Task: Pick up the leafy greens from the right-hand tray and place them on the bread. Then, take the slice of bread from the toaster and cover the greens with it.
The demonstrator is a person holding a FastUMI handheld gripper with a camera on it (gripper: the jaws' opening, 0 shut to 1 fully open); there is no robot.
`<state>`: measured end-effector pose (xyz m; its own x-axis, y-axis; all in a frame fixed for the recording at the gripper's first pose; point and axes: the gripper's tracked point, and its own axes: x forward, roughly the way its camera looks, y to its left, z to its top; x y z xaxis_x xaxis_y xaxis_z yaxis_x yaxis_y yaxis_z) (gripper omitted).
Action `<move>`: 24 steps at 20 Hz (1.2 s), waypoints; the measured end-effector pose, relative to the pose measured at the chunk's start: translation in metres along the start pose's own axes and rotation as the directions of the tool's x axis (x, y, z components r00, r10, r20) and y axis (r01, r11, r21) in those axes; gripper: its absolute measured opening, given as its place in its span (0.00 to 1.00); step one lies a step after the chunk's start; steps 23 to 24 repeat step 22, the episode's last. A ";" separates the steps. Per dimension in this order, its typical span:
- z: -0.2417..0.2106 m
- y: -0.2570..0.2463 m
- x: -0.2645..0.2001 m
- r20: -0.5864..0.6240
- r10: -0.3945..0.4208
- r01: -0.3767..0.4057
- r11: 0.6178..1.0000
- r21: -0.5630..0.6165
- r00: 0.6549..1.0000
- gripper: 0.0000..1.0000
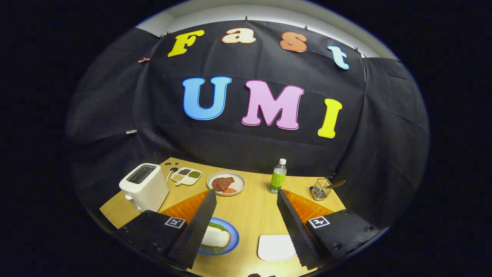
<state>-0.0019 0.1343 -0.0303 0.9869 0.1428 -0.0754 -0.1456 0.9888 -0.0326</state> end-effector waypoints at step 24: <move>0.019 -0.041 -0.006 0.040 0.044 -0.044 0.999 0.008 0.998 0.99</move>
